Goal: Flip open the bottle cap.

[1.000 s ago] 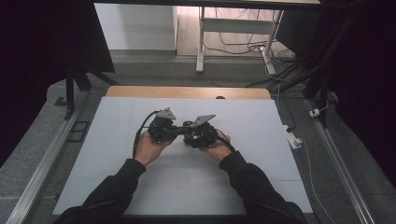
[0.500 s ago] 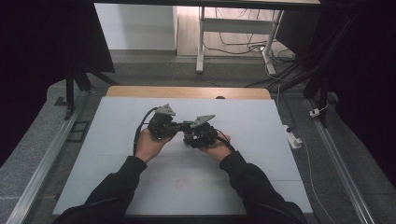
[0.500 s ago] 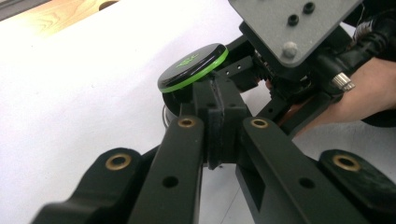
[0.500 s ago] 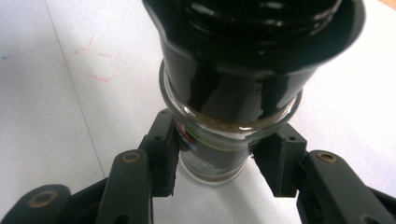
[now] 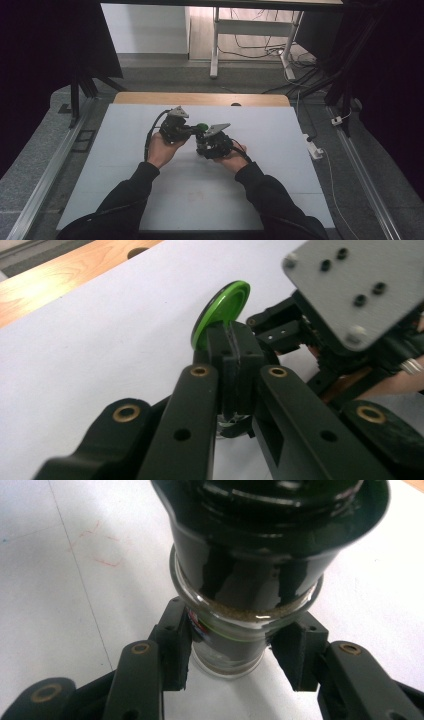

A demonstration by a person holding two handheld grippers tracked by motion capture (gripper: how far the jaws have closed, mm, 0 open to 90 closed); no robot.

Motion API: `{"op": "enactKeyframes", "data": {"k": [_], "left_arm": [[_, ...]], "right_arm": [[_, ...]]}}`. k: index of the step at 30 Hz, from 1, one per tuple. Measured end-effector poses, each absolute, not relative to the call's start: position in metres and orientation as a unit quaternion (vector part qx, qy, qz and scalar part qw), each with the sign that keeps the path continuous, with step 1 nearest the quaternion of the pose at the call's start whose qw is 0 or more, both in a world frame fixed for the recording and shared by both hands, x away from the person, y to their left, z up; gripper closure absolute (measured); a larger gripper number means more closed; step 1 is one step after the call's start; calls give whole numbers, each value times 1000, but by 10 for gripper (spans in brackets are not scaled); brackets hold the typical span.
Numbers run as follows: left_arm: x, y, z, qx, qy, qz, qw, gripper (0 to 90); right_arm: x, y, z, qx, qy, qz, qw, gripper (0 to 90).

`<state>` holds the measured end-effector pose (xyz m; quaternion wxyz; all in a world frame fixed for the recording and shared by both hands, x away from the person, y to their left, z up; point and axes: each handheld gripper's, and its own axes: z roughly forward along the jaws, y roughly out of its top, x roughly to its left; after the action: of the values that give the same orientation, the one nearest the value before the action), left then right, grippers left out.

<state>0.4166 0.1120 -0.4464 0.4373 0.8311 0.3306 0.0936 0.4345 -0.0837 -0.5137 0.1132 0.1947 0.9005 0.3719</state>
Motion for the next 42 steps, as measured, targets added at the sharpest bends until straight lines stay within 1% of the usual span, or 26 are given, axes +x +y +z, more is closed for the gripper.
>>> {"op": "enactKeyframes", "data": {"k": [8, 15, 16, 17, 37, 42], "left_arm": [[414, 112, -445, 835, 323, 89, 437, 883], [407, 117, -440, 832, 320, 82, 446, 773], [406, 118, -439, 831, 320, 81, 447, 773], [405, 119, -438, 831, 321, 81, 447, 729], [370, 150, -436, 823, 335, 81, 452, 408], [357, 155, -437, 825, 334, 82, 448, 290]], "right_arm": [[435, -84, -514, 193, 900, 373, 112, 525], [435, -85, -514, 193, 900, 374, 112, 525], [435, -85, -514, 193, 900, 374, 112, 525], [435, -85, -514, 193, 901, 373, 111, 525], [435, -84, -514, 195, 900, 374, 111, 525], [435, -84, -514, 195, 900, 373, 111, 524]]}}
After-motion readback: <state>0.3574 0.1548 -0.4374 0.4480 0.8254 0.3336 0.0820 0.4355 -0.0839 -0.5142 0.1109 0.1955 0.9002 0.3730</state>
